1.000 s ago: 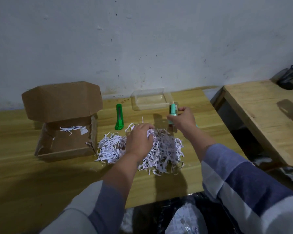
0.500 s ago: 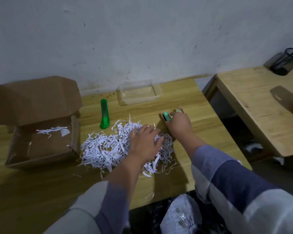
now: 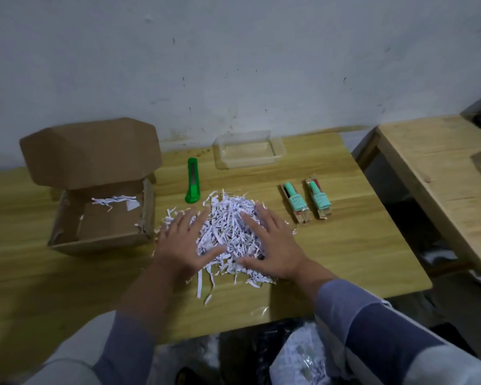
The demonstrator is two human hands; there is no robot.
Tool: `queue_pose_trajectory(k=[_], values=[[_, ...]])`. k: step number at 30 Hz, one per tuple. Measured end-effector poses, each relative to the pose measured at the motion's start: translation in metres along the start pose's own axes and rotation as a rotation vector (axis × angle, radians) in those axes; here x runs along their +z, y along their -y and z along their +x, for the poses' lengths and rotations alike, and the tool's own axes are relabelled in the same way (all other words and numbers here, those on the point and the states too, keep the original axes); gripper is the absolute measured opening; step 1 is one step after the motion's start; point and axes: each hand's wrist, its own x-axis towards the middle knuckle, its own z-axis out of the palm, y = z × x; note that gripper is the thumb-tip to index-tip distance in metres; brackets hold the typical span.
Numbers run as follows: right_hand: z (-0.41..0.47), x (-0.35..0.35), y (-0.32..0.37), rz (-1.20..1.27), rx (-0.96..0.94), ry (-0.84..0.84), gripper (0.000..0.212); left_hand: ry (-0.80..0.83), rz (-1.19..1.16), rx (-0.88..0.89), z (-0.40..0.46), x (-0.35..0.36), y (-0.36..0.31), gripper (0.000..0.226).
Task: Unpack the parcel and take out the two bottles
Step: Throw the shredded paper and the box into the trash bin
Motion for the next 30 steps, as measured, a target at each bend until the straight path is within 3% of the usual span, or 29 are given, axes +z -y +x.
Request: queue_pose_trajectory(k=[5,9,12,19,24,30], values=[[0.009,0.018,0.011,-0.029,-0.024,-0.045,0.086,-0.177,-0.071,0.192,-0.014,0.027,0.006,0.109],[0.016,0.027,0.021,0.091,-0.061,-0.1,0.056,-0.145,-0.181,0.154,0.0,0.03,0.0,0.089],[0.017,0.024,0.029,0.223,-0.029,-0.169,0.045,-0.163,-0.282,0.124,0.002,0.028,-0.009,0.076],[0.018,-0.035,0.05,0.256,-0.044,-0.326,0.045,-0.342,-0.368,0.216,-0.001,-0.026,-0.033,0.076],[-0.008,-0.077,0.065,0.169,-0.003,-0.469,0.042,-0.38,-0.426,0.338,-0.011,-0.064,-0.062,0.075],[-0.094,-0.096,0.057,0.119,0.137,-0.594,0.038,-0.344,-0.432,0.533,-0.038,-0.061,-0.121,0.071]])
